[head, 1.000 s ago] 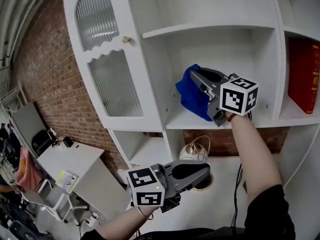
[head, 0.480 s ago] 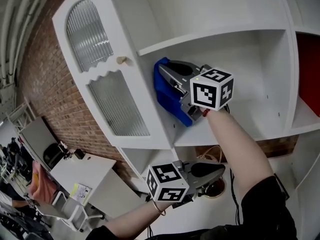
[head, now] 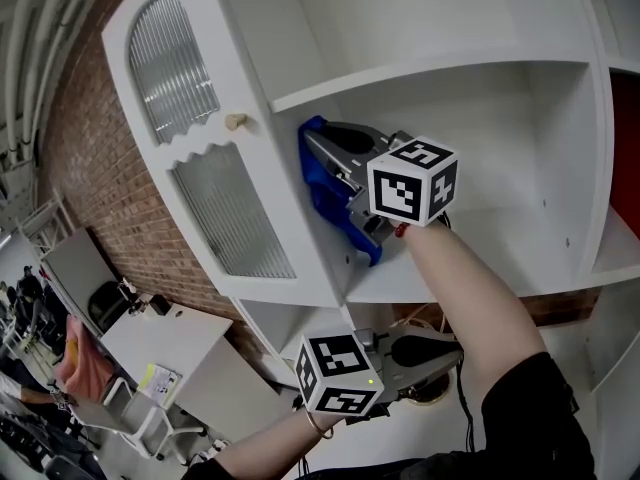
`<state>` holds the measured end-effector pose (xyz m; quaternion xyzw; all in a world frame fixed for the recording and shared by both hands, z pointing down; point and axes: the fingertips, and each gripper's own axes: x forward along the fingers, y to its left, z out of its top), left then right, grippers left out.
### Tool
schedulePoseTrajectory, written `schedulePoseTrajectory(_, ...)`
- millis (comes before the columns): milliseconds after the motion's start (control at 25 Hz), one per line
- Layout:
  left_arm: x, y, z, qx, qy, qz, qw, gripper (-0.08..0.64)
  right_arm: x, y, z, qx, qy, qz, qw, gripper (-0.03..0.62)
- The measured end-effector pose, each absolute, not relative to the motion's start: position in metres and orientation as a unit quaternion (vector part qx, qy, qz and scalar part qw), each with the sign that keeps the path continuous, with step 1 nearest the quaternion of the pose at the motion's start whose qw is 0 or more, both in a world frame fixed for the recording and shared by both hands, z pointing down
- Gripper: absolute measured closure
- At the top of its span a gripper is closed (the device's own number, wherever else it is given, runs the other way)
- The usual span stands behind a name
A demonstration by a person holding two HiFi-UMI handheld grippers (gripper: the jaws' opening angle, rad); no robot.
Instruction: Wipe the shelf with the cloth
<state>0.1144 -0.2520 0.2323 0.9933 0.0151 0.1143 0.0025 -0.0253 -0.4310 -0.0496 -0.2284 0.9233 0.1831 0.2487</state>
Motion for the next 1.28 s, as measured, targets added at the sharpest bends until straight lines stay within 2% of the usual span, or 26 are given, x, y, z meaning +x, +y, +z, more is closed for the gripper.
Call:
schedulePoseTrajectory(200, 0.117, -0.250, 0.235, 0.993, 0.029, 0.112, 0.013, 0.563, -0.020, -0.451, -0.049, -0.234, 0.924, 0.180, 0.243, 0.566)
schedulePoseTrajectory(760, 0.100, -0.270, 0.252, 0.993, 0.056, 0.098, 0.040, 0.563, 0.001, -0.515, -0.051, -0.262, 0.913, 0.135, 0.283, 0.568)
schedulePoseTrajectory(1280, 0.081, -0.280, 0.253, 0.995, 0.070, 0.054, 0.048, 0.563, 0.016, -0.573, -0.036, -0.322, 0.902, 0.110, 0.267, 0.573)
